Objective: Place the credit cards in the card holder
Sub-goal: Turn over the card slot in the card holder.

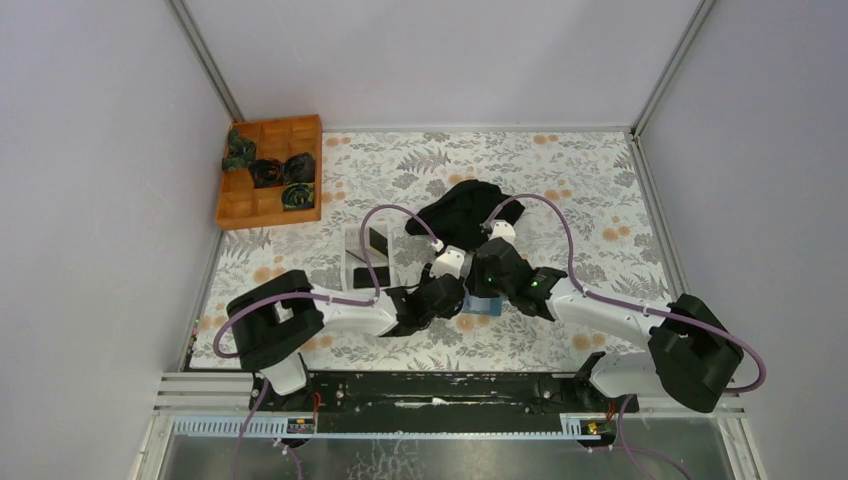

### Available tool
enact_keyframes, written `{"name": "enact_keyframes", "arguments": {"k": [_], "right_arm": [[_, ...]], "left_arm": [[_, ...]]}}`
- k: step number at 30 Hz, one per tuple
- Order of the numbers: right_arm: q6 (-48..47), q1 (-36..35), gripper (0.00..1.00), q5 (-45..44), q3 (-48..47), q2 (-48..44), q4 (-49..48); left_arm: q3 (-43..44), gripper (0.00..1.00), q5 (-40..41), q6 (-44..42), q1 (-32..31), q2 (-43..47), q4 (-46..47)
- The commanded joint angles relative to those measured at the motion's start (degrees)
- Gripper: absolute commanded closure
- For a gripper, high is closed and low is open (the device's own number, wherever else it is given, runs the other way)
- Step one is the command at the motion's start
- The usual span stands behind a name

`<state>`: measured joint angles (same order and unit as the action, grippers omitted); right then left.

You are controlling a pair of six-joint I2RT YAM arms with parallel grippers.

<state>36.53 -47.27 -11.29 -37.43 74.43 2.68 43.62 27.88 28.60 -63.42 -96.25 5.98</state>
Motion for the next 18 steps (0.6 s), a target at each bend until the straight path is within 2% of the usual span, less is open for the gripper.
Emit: {"name": "enact_keyframes", "arguments": {"k": [1,18], "right_arm": [[0.83,-0.8,0.75,-0.17,-0.02,0.75,-4.7],[0.65,-1.24,0.75,1.71,-0.5,4.33,-8.56]], "left_arm": [[-1.31,0.49,1.41,0.91,-0.48,1.57,-1.13],[-4.06,0.49,4.37,3.66,-0.49,6.17,-4.56]]}}
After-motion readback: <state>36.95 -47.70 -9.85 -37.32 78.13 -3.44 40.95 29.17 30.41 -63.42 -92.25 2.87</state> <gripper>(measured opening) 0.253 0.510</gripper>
